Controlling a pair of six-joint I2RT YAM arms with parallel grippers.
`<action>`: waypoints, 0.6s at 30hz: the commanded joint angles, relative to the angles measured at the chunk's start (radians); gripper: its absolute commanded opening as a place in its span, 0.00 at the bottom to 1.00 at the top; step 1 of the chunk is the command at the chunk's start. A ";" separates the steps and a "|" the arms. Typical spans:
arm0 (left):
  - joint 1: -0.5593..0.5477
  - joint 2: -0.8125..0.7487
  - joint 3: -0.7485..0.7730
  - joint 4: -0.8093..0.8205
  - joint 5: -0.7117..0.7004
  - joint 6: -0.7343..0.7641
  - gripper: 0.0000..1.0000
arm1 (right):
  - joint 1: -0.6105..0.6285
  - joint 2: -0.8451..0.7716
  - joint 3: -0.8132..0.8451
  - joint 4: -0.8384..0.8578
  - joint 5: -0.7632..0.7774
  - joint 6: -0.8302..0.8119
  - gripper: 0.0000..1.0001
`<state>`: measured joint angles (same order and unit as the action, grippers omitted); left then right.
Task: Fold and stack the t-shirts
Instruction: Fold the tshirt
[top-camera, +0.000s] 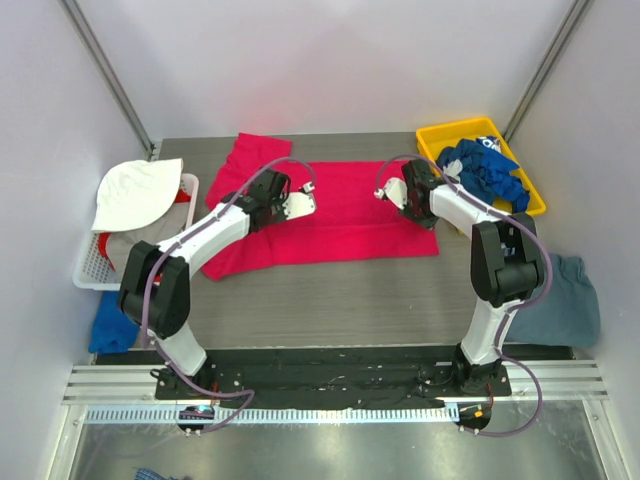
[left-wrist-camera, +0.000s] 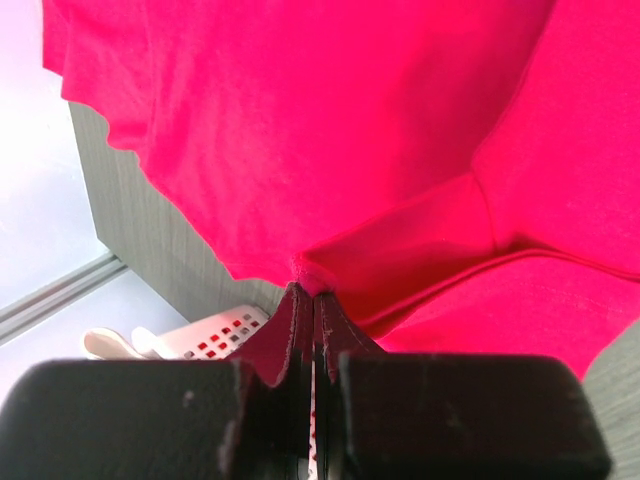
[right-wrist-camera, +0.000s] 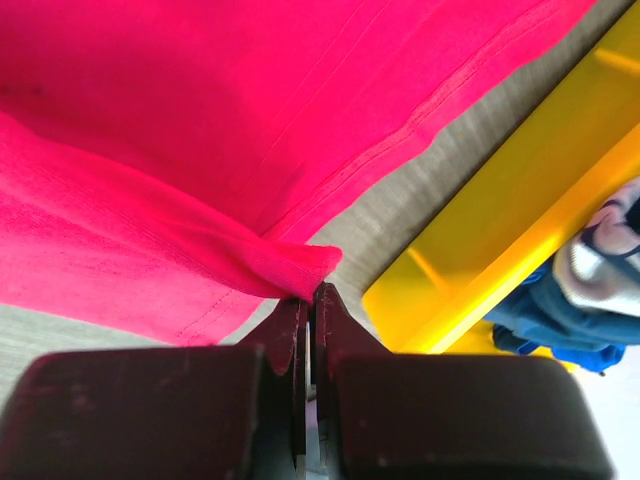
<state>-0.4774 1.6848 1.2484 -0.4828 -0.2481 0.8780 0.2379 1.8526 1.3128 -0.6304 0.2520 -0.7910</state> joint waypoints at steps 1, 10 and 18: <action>0.017 0.029 0.072 0.029 0.018 0.019 0.00 | -0.009 0.014 0.066 0.015 0.027 -0.013 0.01; 0.025 0.084 0.126 0.050 0.010 0.032 0.00 | -0.012 0.037 0.056 0.015 0.035 -0.025 0.01; 0.028 0.148 0.197 0.053 0.012 0.039 0.00 | -0.015 0.046 0.028 0.026 0.041 -0.031 0.01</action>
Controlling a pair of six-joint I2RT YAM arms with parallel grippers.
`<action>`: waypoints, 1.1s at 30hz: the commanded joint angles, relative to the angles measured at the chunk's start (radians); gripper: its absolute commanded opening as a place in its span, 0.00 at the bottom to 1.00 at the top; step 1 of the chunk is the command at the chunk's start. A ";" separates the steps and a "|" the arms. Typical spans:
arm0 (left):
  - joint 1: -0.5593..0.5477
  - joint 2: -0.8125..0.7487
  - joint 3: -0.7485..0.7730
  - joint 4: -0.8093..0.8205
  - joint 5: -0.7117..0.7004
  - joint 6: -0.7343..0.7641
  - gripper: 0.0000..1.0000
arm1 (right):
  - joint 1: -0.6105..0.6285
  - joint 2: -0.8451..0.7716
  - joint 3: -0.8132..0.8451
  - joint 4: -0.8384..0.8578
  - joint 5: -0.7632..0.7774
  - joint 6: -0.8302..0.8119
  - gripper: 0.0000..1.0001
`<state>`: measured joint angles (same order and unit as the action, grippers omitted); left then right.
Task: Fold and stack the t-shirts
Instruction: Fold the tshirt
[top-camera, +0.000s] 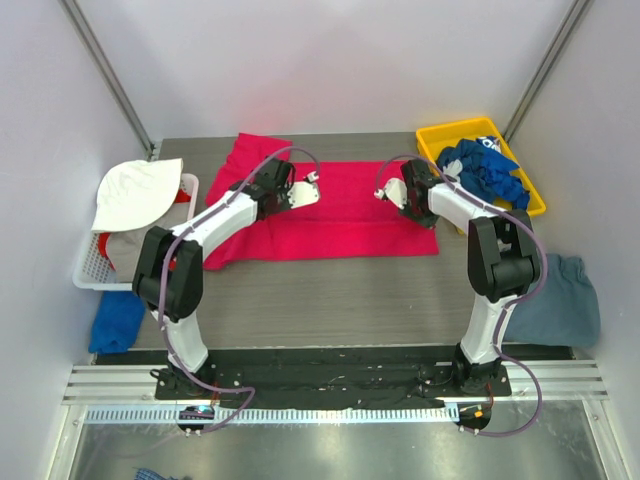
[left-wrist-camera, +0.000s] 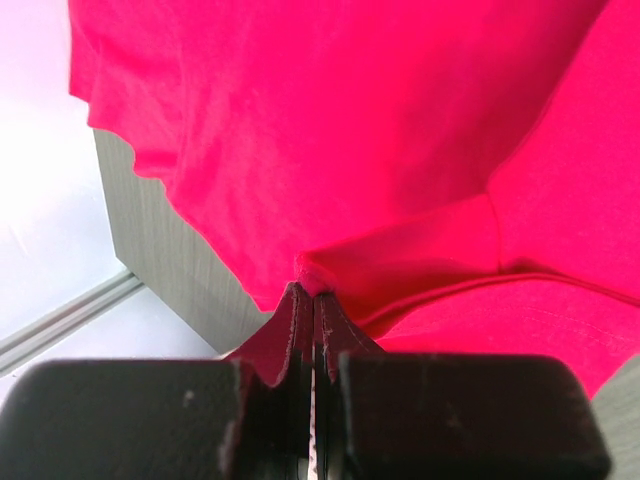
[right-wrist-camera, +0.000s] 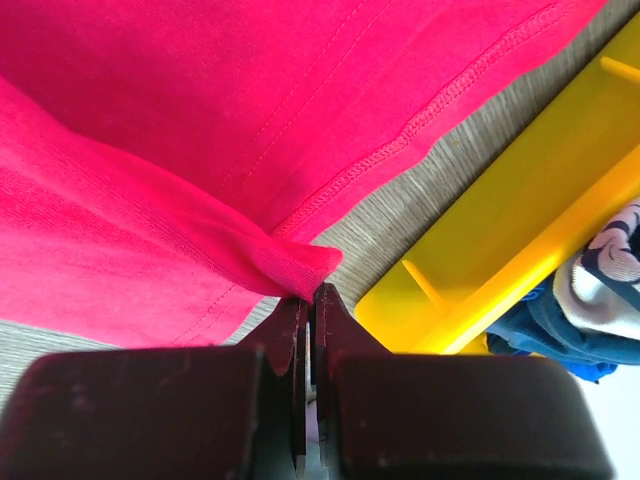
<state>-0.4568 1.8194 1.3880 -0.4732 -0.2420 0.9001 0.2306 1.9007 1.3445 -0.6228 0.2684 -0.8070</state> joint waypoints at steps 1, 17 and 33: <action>0.007 0.020 0.068 0.047 0.006 0.019 0.00 | -0.008 0.000 -0.005 0.018 0.025 -0.015 0.01; 0.007 0.078 0.095 0.051 -0.017 0.034 0.18 | -0.013 0.003 -0.024 0.047 0.035 -0.017 0.01; 0.020 -0.005 0.008 0.099 -0.027 0.004 0.67 | -0.011 -0.052 -0.060 0.055 0.054 0.017 0.18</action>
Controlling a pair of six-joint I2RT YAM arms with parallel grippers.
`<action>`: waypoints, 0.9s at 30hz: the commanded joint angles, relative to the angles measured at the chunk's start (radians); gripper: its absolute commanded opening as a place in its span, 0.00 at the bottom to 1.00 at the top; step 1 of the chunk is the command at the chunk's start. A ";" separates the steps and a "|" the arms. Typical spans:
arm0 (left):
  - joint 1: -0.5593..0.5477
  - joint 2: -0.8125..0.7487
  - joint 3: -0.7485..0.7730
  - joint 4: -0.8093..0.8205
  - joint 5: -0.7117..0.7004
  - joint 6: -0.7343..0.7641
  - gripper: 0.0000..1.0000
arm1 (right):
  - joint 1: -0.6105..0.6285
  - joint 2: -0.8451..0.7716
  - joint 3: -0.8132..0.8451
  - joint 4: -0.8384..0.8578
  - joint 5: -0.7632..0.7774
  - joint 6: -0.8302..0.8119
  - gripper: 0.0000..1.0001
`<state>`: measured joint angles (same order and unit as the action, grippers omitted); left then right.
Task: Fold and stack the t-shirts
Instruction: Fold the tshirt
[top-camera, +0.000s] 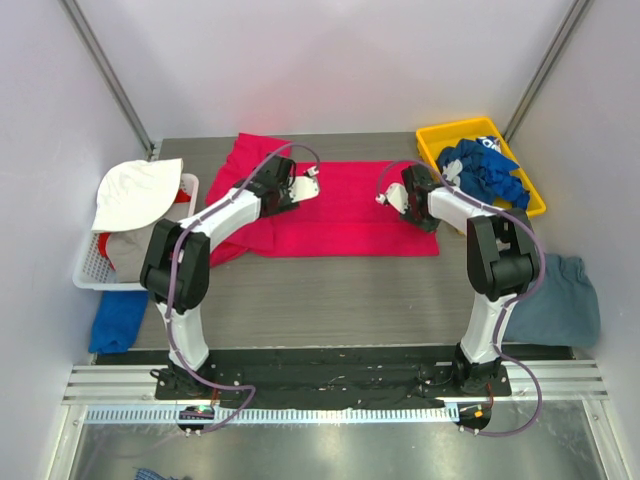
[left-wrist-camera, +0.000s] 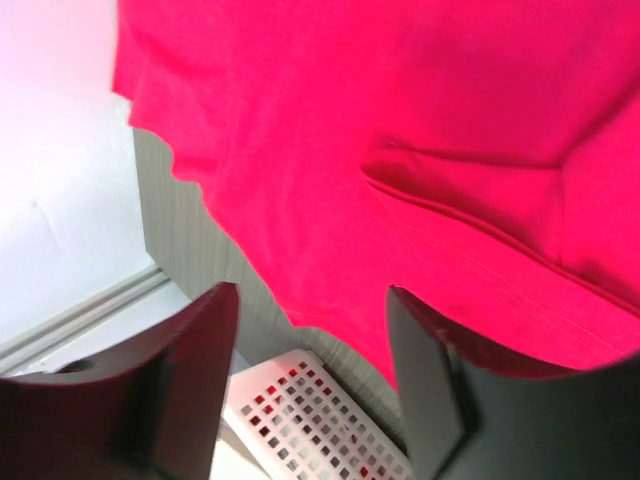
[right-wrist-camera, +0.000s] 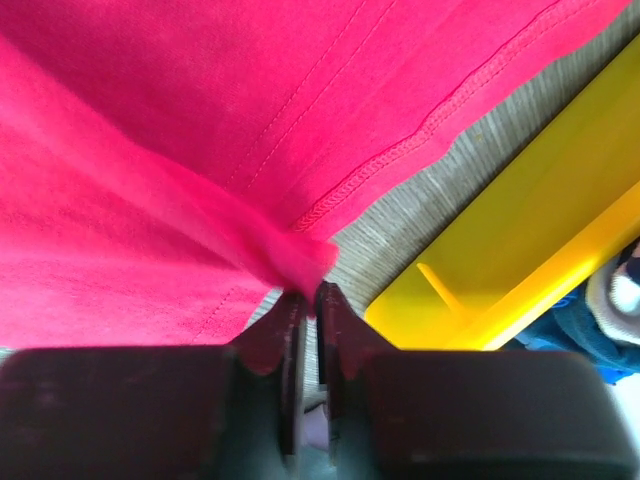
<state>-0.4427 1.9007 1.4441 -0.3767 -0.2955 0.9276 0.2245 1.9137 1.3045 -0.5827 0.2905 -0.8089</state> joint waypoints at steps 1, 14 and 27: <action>0.007 -0.138 -0.092 -0.004 0.042 -0.035 0.73 | -0.005 -0.082 -0.027 0.015 0.032 0.023 0.22; 0.015 -0.322 -0.294 -0.077 0.203 -0.102 1.00 | -0.005 -0.223 -0.109 0.061 0.002 0.108 0.79; 0.018 -0.299 -0.297 -0.142 0.257 -0.085 1.00 | -0.007 -0.236 -0.146 0.075 0.029 0.099 0.80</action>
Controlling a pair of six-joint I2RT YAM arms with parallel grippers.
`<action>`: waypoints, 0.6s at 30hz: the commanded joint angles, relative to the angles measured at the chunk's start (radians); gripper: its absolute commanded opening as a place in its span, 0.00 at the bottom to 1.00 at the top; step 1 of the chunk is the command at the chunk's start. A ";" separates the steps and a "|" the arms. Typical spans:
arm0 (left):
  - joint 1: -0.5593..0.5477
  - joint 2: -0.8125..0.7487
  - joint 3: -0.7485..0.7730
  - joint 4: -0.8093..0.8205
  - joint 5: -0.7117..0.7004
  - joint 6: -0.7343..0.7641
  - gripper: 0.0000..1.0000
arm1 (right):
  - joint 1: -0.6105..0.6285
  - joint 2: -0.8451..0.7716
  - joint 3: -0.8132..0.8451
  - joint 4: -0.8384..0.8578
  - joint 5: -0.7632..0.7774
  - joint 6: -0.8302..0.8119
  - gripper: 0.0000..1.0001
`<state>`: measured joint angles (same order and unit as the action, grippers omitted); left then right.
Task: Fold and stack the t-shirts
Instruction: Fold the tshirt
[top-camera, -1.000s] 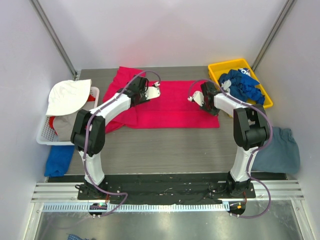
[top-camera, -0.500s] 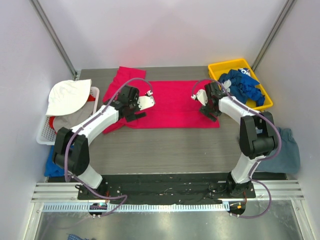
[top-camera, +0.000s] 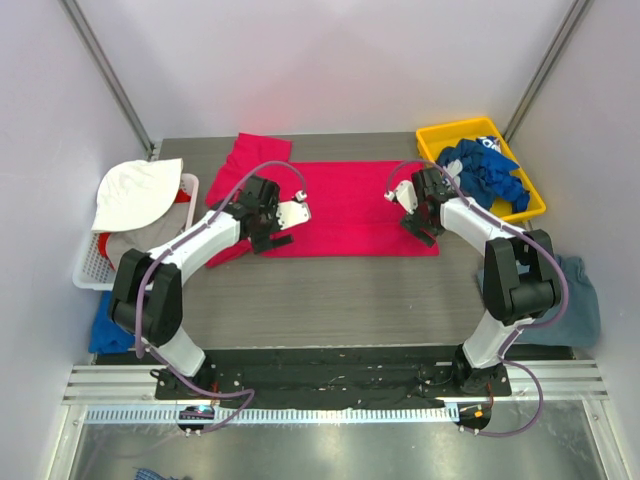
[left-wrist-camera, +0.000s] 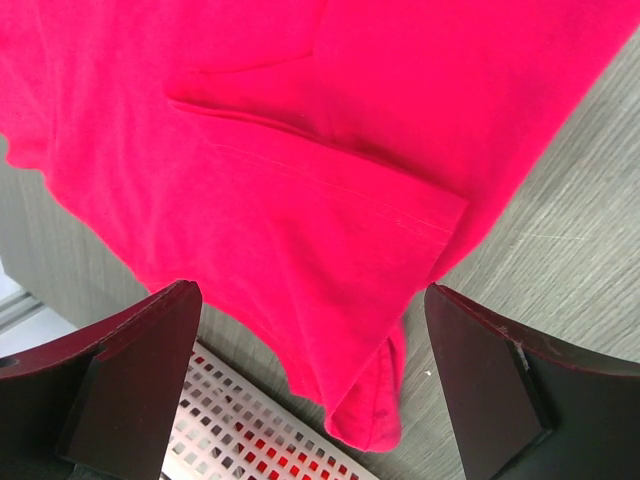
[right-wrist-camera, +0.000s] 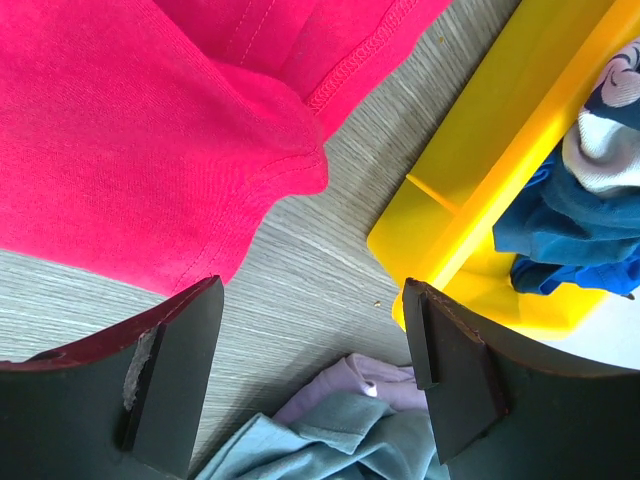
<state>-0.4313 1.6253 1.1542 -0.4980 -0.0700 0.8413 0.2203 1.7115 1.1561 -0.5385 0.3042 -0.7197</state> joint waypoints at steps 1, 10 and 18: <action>0.006 -0.024 -0.008 -0.027 0.033 0.005 1.00 | -0.002 -0.026 0.004 0.032 0.013 0.011 0.80; 0.006 -0.001 -0.036 -0.028 0.041 0.016 1.00 | -0.001 -0.029 0.002 0.034 0.016 0.011 0.80; 0.006 0.051 -0.021 -0.033 0.035 0.025 0.97 | -0.001 -0.036 -0.018 0.038 0.019 0.008 0.80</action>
<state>-0.4305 1.6547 1.1172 -0.5285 -0.0498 0.8471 0.2203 1.7115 1.1400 -0.5236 0.3065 -0.7097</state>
